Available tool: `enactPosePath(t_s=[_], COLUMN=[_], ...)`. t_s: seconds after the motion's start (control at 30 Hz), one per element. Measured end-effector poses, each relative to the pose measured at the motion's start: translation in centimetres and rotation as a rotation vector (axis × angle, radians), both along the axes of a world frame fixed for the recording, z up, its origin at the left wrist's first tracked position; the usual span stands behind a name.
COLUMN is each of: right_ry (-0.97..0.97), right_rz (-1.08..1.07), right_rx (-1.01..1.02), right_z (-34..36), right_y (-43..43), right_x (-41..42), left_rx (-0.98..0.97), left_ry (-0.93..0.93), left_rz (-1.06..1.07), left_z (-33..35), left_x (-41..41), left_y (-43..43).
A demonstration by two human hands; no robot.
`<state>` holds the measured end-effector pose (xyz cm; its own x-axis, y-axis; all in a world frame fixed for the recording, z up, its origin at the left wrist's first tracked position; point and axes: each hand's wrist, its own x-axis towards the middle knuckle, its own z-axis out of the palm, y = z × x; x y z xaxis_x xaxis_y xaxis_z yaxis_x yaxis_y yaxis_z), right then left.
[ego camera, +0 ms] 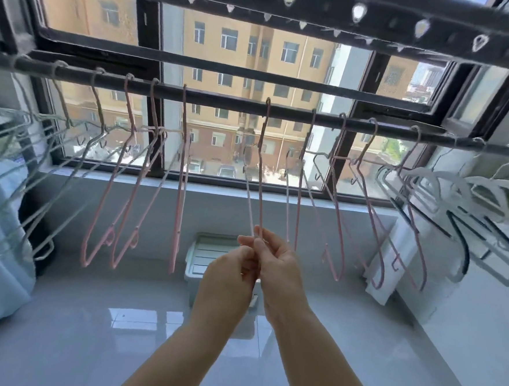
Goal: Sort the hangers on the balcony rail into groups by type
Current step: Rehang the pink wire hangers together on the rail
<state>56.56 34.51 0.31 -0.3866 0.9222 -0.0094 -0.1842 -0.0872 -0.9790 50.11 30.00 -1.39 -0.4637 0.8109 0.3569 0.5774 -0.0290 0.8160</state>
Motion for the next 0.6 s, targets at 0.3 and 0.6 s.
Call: enactPosePath(t_s=[0.3,0.6], right_ry=[-0.44,-0.471], right_rz=[-0.15,0.195], right_rx=[0.598,0.662], right_z=[-1.1,2.4], right_y=[-3.5,-2.2], right_x=[0.7,-7.0], left_rx=[0.233,0.086], left_ry=[0.048,0.045], left_rz=[0.272,0.306], left_z=[-0.8,-1.0], left_x=[-2.3,-8.1], left_y=[-5.2,-7.2])
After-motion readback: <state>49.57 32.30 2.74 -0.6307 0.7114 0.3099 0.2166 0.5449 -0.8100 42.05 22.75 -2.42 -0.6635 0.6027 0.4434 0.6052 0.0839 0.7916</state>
